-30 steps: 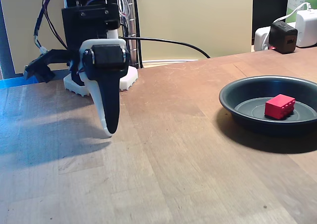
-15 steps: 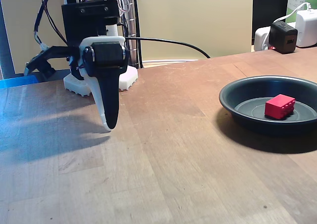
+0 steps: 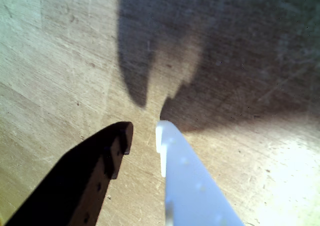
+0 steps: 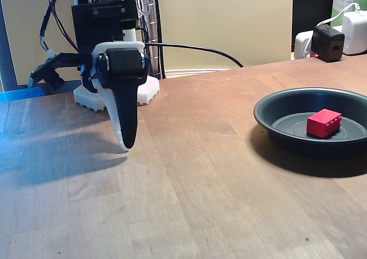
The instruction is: Grasp a lego block and put it in the bin.
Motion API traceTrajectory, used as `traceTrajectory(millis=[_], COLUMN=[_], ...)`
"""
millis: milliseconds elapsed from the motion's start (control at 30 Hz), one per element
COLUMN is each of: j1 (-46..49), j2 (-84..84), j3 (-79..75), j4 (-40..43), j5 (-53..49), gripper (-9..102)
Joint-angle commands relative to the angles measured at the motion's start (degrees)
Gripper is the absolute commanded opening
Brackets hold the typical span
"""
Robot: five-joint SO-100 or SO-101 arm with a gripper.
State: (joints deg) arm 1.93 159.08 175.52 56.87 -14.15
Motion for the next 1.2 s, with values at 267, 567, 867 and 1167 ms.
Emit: traceTrajectory(millis=[267,567,867,1167], j1=[-2.46,-2.46,-1.76,-1.67], j2=[0.00,0.09,-0.44,-0.09], j3=[2.37,4.13,5.36,5.36], j4=[-3.34,-5.71,-7.03,-7.38], j5=[0.44,0.44,0.44,0.35], gripper=[0,0,0,0])
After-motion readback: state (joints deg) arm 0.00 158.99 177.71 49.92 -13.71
